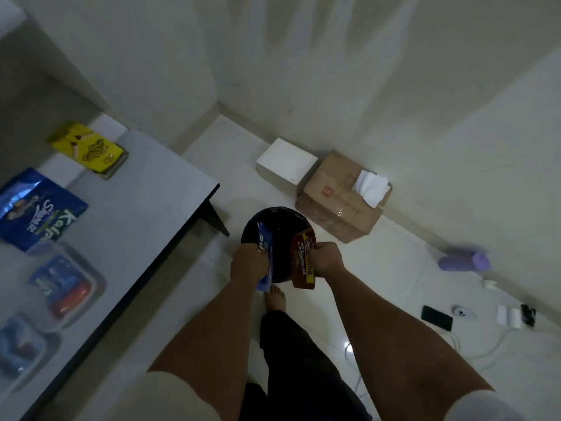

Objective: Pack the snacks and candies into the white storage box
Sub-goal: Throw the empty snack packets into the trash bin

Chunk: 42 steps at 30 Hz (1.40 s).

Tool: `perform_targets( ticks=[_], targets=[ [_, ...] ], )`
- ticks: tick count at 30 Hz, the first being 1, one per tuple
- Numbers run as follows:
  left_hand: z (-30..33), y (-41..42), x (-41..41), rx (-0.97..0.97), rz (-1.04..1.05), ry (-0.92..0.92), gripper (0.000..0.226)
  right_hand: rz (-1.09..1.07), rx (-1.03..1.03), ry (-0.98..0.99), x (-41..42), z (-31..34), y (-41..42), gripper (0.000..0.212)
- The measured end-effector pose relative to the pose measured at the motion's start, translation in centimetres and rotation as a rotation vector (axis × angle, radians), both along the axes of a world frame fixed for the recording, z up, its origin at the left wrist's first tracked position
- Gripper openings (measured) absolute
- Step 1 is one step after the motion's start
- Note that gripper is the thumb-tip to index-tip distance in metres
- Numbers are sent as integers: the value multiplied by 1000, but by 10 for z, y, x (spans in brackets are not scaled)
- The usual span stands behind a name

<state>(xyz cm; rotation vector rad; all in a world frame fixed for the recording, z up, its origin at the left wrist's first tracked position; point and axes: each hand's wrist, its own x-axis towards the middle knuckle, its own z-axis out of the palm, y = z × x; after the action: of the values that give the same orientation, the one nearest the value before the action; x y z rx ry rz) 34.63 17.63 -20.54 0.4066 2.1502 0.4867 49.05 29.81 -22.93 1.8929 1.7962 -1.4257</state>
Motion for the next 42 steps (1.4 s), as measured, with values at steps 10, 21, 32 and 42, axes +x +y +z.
perform_targets(
  ticks=[10,21,32,42],
  targets=[
    [-26,77,-17,-85,-101,-55,21,260,-14,-149,-54,-24,66,34],
    [20,45,-68,-53,29,-4,29,555,16,-80,-92,23,51,27],
    [115,-70,-150,82,379,161,23,653,238,153,-210,106,-18,29],
    [137,-186,-217,89,524,354,40,734,312,324,-289,150,-102,32]
  ],
)
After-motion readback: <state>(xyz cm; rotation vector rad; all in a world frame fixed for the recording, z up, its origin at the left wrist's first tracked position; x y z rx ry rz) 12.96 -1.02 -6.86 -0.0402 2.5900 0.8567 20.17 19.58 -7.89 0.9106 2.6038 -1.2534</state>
